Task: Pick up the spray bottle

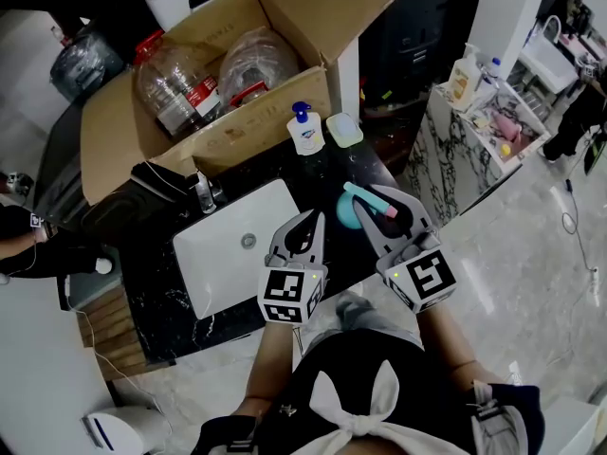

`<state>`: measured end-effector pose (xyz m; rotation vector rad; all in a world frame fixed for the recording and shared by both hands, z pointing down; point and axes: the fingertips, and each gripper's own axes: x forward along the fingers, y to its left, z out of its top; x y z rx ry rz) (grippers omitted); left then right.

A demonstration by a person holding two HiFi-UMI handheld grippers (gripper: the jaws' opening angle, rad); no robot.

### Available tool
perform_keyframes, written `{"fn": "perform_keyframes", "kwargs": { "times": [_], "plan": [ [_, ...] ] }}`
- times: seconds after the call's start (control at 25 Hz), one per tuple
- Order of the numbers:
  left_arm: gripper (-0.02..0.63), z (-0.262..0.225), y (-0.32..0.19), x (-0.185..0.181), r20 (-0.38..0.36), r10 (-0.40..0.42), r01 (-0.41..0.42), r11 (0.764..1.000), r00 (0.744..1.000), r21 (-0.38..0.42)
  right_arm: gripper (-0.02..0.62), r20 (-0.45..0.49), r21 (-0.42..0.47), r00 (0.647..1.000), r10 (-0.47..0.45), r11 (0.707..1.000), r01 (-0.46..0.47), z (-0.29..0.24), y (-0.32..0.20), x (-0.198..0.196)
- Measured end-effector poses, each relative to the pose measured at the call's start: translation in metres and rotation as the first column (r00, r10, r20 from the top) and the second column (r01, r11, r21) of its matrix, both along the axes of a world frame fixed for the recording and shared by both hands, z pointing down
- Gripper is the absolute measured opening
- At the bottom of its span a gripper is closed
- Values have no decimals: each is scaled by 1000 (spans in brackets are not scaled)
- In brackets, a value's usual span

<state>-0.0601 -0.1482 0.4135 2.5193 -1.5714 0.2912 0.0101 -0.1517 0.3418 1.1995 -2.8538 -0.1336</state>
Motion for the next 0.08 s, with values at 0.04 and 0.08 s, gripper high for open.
{"fn": "perform_keyframes", "kwargs": {
  "times": [0.04, 0.08],
  "plan": [
    [28, 1, 1, 0, 1, 0, 0, 1000, 1000, -1, 87, 0, 0, 1000, -1, 1000, 1, 1, 1, 0],
    [28, 1, 2, 1, 2, 0, 0, 1000, 1000, -2, 87, 0, 0, 1000, -2, 1000, 2, 1, 2, 1]
  ]
}}
